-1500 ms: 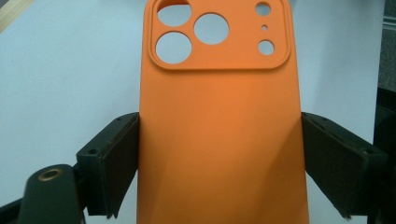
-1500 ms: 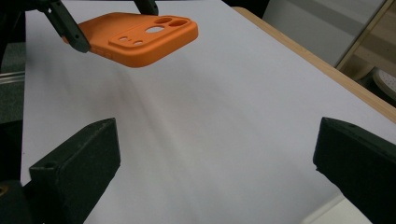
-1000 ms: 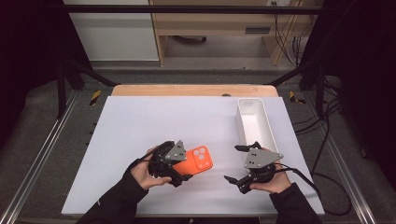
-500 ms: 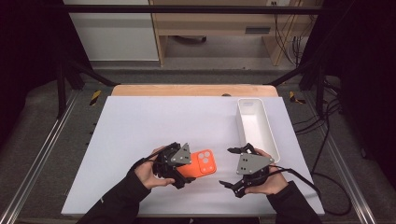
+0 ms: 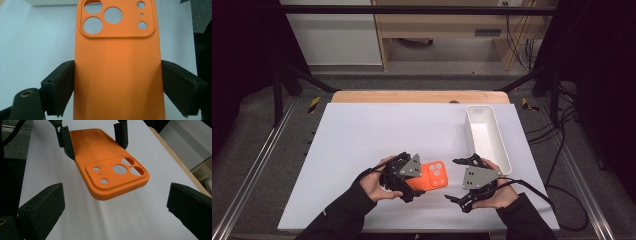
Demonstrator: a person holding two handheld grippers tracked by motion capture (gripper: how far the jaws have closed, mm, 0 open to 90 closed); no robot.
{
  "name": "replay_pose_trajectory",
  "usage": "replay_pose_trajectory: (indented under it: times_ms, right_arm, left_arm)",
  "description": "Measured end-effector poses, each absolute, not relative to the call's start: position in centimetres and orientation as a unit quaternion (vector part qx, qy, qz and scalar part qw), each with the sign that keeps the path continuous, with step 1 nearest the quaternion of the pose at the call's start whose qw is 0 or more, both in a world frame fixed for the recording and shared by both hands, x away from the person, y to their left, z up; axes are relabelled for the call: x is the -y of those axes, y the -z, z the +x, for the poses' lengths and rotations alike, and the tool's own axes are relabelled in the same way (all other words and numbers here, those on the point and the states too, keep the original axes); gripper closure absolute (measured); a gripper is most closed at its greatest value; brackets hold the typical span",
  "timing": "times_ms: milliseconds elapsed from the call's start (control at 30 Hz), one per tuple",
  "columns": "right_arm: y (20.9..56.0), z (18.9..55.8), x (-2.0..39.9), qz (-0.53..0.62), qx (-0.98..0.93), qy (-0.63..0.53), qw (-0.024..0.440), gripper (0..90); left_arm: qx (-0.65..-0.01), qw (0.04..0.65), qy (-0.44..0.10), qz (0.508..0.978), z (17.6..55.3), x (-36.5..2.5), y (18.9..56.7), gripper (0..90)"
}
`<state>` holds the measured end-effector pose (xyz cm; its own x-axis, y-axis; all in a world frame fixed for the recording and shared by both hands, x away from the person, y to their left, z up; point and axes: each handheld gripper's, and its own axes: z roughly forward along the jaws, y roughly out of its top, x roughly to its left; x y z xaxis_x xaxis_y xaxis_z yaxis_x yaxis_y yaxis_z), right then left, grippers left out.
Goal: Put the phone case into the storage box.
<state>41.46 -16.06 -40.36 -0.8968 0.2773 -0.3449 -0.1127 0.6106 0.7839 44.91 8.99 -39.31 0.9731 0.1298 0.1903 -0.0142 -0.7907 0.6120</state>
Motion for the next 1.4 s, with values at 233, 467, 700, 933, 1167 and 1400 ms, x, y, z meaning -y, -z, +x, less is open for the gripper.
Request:
replay_pose_trajectory:
  times_ms: [233,467,700,933,1167,1400]
  right_arm:
    - [40.1,41.5,15.8,0.035,-0.869,-0.442,0.22,1.7]
    - [40.0,41.6,15.8,0.028,-0.867,-0.452,0.21,1.5]
    - [40.1,41.8,15.7,0.022,-0.866,-0.457,0.202,1.3]
    - [40.3,42.1,15.6,0.02,-0.866,-0.462,0.192,1.5]
    - [40.5,42.2,15.4,0.012,-0.866,-0.468,0.179,1.8]
    - [40.7,42.2,15.2,0.004,-0.866,-0.47,0.171,2.2]
  left_arm:
    - [-0.016,0.326,-0.111,0.939,44.4,-8.4,39.0,15.4]
    - [-0.005,0.332,-0.112,0.937,43.8,-8.2,38.6,15.4]
    - [0.0,0.336,-0.113,0.935,43.6,-8.1,38.5,15.4]
    - [0.008,0.342,-0.115,0.932,43.3,-8.1,38.2,15.4]
    - [0.015,0.345,-0.117,0.931,43.0,-7.9,38.1,15.4]
    - [0.02,0.347,-0.115,0.931,42.8,-7.8,38.1,15.4]
